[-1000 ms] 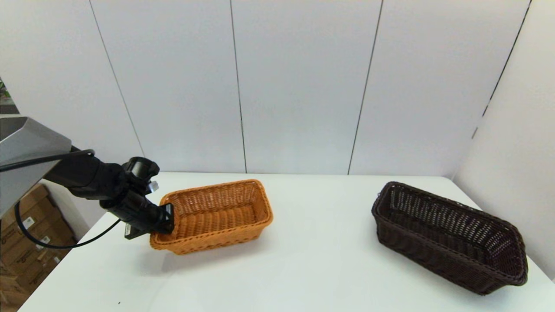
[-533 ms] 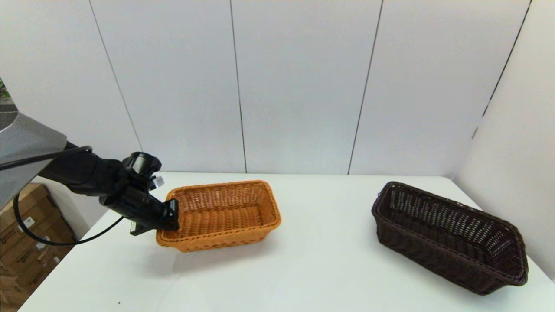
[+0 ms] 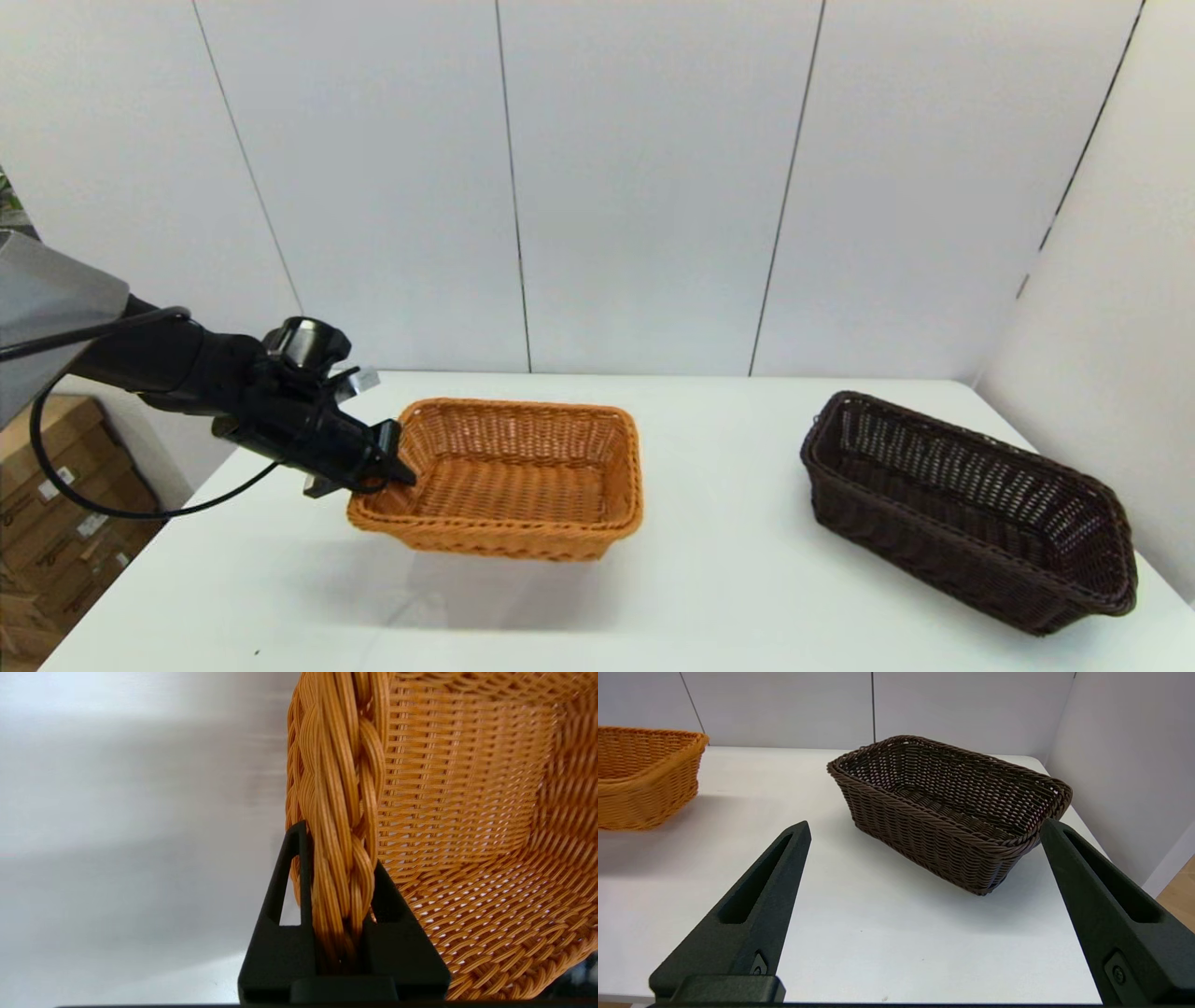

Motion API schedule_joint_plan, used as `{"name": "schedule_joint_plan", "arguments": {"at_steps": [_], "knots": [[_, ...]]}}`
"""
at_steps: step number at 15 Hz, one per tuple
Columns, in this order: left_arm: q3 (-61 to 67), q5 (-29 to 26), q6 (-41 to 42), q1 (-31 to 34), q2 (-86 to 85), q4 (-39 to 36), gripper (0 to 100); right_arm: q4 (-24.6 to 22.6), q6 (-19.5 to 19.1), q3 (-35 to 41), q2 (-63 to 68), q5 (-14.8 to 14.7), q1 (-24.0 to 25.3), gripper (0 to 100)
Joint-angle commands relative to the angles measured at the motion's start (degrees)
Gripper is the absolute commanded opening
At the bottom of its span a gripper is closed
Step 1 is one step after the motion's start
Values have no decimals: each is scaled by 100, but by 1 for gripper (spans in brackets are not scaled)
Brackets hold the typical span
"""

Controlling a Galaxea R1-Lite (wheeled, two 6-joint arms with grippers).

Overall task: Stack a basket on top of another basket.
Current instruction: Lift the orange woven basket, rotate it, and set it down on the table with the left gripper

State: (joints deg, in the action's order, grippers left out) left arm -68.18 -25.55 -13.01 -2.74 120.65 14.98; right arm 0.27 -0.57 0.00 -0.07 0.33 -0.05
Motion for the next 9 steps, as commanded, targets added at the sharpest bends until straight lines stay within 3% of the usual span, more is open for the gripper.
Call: {"name": "schedule_joint_plan", "arguments": {"at_steps": [1, 5, 9], "knots": [[139, -477, 527, -16, -165, 22, 0, 0, -4, 0, 7, 2, 5, 100], [174, -512, 773, -271, -147, 13, 0, 0, -4, 0, 7, 2, 5, 100], [-116, -477, 97, -640, -42, -4, 0, 0, -4, 0, 7, 2, 5, 100]]}}
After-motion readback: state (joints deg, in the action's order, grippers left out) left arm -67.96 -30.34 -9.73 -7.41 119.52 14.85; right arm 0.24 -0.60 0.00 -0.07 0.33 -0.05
